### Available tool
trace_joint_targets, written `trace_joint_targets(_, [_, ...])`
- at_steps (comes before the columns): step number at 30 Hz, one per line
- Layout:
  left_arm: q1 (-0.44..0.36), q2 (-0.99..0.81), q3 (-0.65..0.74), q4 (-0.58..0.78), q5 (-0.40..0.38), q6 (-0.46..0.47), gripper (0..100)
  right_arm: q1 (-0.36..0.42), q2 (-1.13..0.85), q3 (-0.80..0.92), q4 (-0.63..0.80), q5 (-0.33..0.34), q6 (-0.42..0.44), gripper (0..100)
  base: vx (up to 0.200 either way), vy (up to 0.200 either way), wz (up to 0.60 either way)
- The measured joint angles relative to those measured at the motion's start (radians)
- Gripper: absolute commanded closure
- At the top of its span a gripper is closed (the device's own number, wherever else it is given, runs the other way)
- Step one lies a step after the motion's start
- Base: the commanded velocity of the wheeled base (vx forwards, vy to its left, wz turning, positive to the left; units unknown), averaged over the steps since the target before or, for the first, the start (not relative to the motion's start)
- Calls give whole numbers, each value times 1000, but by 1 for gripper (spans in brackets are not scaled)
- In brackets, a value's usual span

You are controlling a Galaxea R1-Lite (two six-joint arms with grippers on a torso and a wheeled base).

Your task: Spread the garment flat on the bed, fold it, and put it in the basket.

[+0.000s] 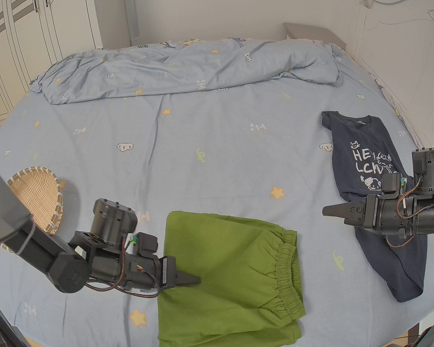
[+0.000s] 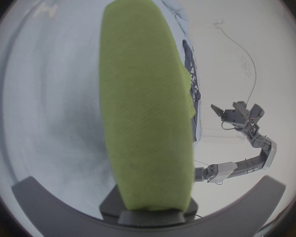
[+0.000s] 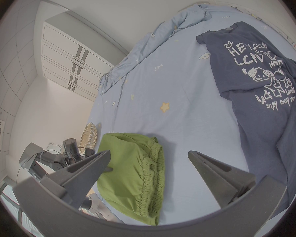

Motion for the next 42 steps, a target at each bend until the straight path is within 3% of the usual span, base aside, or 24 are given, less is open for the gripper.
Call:
trace_joint_targets(6, [57, -107, -17, 153, 1, 2, 100, 2, 0, 0, 0, 0, 0, 0, 0, 0, 0])
trace_joint_targets(11, [108, -185, -113, 464, 2, 24, 100, 3, 0, 0, 1, 0, 0, 0, 0, 0, 0])
trace_joint_targets(15, [164, -245, -218, 711, 1, 95, 100, 4, -2, 0, 4, 0, 1, 0, 0, 0, 0])
trace_joint_targets(19, [224, -306, -311, 854, 2, 187, 100, 8, -11, 0, 20, 0, 2, 0, 0, 200, 0])
trace_joint_targets(25, [248, -377, -362, 915, 5, 225, 100, 16, -26, -2, 31, 0, 3, 0, 0, 200, 0])
trace_joint_targets(42, [160, -405, -340, 917, 44, 226, 100, 19, -34, 0, 32, 0, 3, 0, 0, 200, 0])
